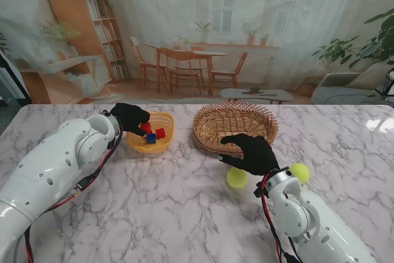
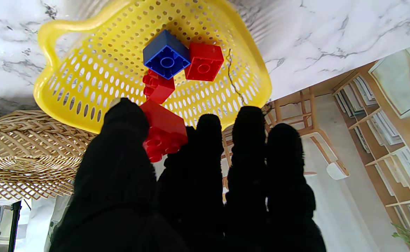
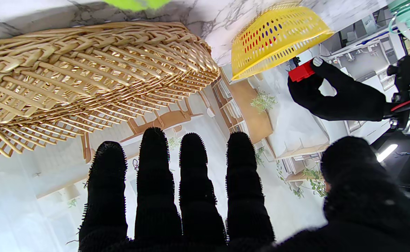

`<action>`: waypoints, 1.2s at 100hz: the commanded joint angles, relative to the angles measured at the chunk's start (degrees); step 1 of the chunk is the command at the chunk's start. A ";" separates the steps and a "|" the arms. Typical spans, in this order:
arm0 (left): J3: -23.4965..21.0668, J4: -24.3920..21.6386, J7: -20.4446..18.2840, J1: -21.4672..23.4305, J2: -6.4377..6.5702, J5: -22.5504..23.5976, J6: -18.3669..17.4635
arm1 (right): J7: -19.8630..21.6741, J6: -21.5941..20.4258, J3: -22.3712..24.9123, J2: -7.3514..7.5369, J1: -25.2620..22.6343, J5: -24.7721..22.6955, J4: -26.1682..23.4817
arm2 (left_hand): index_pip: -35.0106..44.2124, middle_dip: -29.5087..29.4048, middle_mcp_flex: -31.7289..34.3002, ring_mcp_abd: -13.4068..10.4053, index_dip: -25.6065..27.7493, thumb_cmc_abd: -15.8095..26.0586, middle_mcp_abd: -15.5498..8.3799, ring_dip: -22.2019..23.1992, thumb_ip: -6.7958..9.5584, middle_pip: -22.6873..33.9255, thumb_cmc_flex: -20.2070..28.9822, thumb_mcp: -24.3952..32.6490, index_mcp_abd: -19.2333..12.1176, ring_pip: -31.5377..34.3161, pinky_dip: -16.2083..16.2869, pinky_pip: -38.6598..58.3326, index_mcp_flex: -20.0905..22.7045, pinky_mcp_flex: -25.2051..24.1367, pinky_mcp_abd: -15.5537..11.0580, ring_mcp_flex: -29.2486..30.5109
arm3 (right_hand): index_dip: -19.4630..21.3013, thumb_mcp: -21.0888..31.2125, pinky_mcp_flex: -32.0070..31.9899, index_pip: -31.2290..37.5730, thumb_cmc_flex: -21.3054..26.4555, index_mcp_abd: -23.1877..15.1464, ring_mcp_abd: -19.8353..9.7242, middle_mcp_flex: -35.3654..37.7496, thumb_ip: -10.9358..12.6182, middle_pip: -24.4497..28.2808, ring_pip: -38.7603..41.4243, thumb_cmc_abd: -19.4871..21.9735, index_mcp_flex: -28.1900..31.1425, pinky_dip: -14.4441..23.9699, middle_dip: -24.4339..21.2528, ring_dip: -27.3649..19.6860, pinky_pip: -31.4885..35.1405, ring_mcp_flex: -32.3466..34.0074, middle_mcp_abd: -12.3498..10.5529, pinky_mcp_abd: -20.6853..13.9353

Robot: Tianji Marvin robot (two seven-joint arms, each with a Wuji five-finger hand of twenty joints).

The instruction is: Sort the blocks and the balls into two baskets

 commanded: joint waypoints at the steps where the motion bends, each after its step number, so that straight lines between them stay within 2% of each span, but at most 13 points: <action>1: -0.30 0.21 -1.16 -0.10 -0.06 0.36 0.09 | -0.06 0.24 0.04 -0.09 -0.27 0.05 0.01 | 1.15 -8.22 -3.37 0.45 0.02 3.54 0.30 -0.05 1.63 3.35 0.58 0.43 -2.26 0.49 1.15 1.08 -0.19 -1.21 -0.26 -1.07 | 0.73 -0.88 -1.08 0.09 1.16 0.52 0.04 0.00 1.39 -0.47 -0.30 1.98 0.86 0.38 0.51 0.75 -0.37 0.04 -0.12 0.95; 5: -0.48 0.16 -1.43 -0.03 -0.02 0.41 0.18 | -0.01 0.27 0.01 -0.09 -0.24 0.07 0.03 | -3.22 -9.73 -4.84 0.76 -1.75 4.81 1.05 -0.57 1.39 2.44 -2.31 -0.06 -0.49 -0.65 0.91 0.06 -0.35 -2.20 -0.08 -2.21 | 0.73 -0.86 -1.08 0.09 1.19 0.52 0.05 0.02 1.39 -0.47 -0.32 2.02 0.85 0.39 0.52 0.74 -0.36 0.01 -0.18 0.96; 13: -0.61 0.20 -1.33 0.06 0.10 1.30 0.08 | 0.12 0.30 -0.08 -0.07 -0.14 0.08 0.09 | -16.84 -15.53 -11.09 0.79 -11.59 5.42 2.71 -3.94 0.92 -4.35 -6.24 -1.69 2.20 -5.37 0.15 -3.31 -4.11 -5.44 -0.26 -6.59 | 0.74 -0.88 -1.08 0.09 1.15 0.48 0.02 0.11 1.39 -0.42 -0.31 2.03 0.86 0.39 0.53 0.74 -0.36 0.03 -0.03 0.95; 27: -0.18 1.10 0.99 -0.26 0.14 2.64 -0.66 | 0.32 0.38 -0.23 -0.05 0.00 0.15 0.19 | -25.05 -21.56 -16.86 0.71 -16.62 5.13 3.83 -5.19 0.61 -9.62 -8.87 -2.26 2.91 -7.02 0.76 -4.46 -7.43 -7.67 -0.18 -9.44 | 0.74 -0.87 -1.11 0.08 1.17 0.39 0.02 0.14 1.39 -0.45 -0.30 2.03 0.87 0.39 0.53 0.75 -0.38 0.07 -0.25 0.94; 40: -0.46 0.93 1.31 -0.17 0.17 2.85 -1.20 | 0.27 0.39 -0.16 -0.06 -0.05 0.16 0.17 | -25.68 -22.39 -17.33 0.78 -16.91 5.34 4.02 -5.54 0.54 -10.17 -9.20 -2.27 2.77 -7.43 0.93 -4.62 -6.86 -8.14 -0.13 -10.02 | 0.75 -0.88 -1.12 0.12 1.18 0.45 -0.01 0.09 1.39 -0.48 -0.31 2.04 0.91 0.39 0.53 0.75 -0.39 0.05 -0.13 0.95; 50: -2.41 -0.81 1.91 1.23 0.22 3.79 -2.43 | 0.12 0.40 -0.03 -0.09 -0.16 0.16 0.08 | -25.31 -22.91 -16.73 0.94 -16.41 7.58 3.66 -6.93 0.26 -10.15 -9.30 -2.32 2.12 -8.91 0.83 -5.73 -5.24 -9.67 0.42 -10.83 | 0.75 -0.87 -1.15 0.11 1.21 0.37 0.09 0.10 1.39 -0.48 -0.30 2.03 0.87 0.39 0.53 0.76 -0.40 0.06 -0.17 0.95; 56: -4.67 -3.31 1.29 2.94 0.33 4.64 -3.34 | 0.04 0.40 0.04 -0.10 -0.24 0.13 0.03 | -24.09 -23.54 -15.89 1.27 -14.87 12.28 3.42 -9.99 -0.63 -10.82 -10.24 -2.97 0.70 -11.67 -0.67 -10.45 -3.22 -13.24 2.92 -12.12 | 0.75 -0.89 -1.13 0.11 1.17 0.50 0.03 0.11 1.38 -0.47 -0.31 2.05 0.86 0.39 0.54 0.75 -0.40 0.03 -0.19 0.94; 62: -7.22 -6.37 -0.40 4.94 0.44 5.26 -4.19 | -0.03 0.38 0.12 -0.10 -0.30 0.10 -0.01 | -23.98 -24.42 -16.40 1.61 -14.11 14.26 3.62 -13.26 -0.76 -12.41 -10.91 -3.23 -0.39 -15.00 -2.73 -15.44 -2.45 -16.53 4.86 -14.38 | 0.75 -0.87 -1.09 0.11 1.19 0.49 0.07 0.05 1.39 -0.49 -0.32 2.04 0.87 0.40 0.53 0.75 -0.37 0.02 -0.12 0.92; 72: -11.28 -11.49 -1.85 8.19 0.59 7.42 -5.74 | -0.14 0.36 0.27 -0.12 -0.43 0.08 -0.09 | -24.34 -26.58 -19.14 1.42 -13.50 15.46 4.63 -17.85 -0.80 -15.83 -11.23 -3.40 -1.05 -18.91 -5.44 -20.66 -1.88 -18.68 5.75 -16.87 | 0.74 -0.87 -1.11 0.11 1.22 0.49 0.06 0.11 1.39 -0.47 -0.30 2.01 0.88 0.40 0.54 0.76 -0.38 0.06 -0.14 0.94; 79: -13.73 -14.44 -1.31 10.29 0.52 8.18 -7.01 | -0.20 0.41 0.36 -0.11 -0.53 0.02 -0.15 | -24.31 -27.37 -21.08 1.74 -13.31 15.85 5.15 -18.80 -0.82 -17.18 -11.34 -3.42 -1.14 -19.87 -5.75 -21.21 -1.58 -18.99 5.74 -18.36 | 0.75 -0.88 -1.13 0.12 1.21 0.46 0.01 0.17 1.39 -0.44 -0.33 2.05 0.92 0.40 0.55 0.75 -0.38 0.00 -0.21 0.92; 93: -17.83 -20.07 0.29 14.67 0.08 6.93 -9.43 | -0.41 0.35 0.60 -0.12 -0.73 -0.13 -0.27 | -23.80 -27.70 -19.68 1.97 -12.74 16.14 5.15 -19.57 -0.83 -17.33 -11.42 -3.51 -1.49 -19.95 -5.71 -21.11 -0.74 -18.67 6.03 -18.29 | 0.74 -0.90 -1.11 0.12 1.19 0.42 0.09 0.17 1.39 -0.46 -0.33 2.08 0.95 0.40 0.54 0.74 -0.39 -0.01 -0.19 0.89; 104: -20.34 -23.99 1.16 18.56 -0.52 2.12 -10.52 | -0.70 0.12 1.02 -0.14 -1.06 -0.21 -0.48 | -23.53 -27.09 -16.26 2.14 -12.40 16.17 4.40 -19.77 -0.85 -16.22 -11.38 -3.52 -1.90 -19.51 -5.35 -20.64 0.11 -18.37 6.61 -17.41 | 0.75 -0.91 -1.12 0.13 1.18 0.47 0.10 0.16 1.38 -0.50 -0.33 2.05 0.97 0.40 0.53 0.75 -0.41 0.01 -0.14 0.91; 120: -22.39 -27.04 4.90 23.31 -1.10 0.64 -11.75 | -1.32 -0.28 1.80 -0.20 -1.72 -0.33 -0.84 | -23.21 -26.01 -13.57 1.96 -12.05 16.23 3.60 -19.66 -0.84 -15.15 -11.20 -3.51 -1.95 -18.87 -4.84 -20.04 1.15 -17.99 6.81 -16.31 | 0.74 -0.90 -1.10 0.12 1.21 0.55 0.06 0.14 1.39 -0.51 -0.32 2.06 0.96 0.40 0.53 0.75 -0.40 0.05 -0.21 0.95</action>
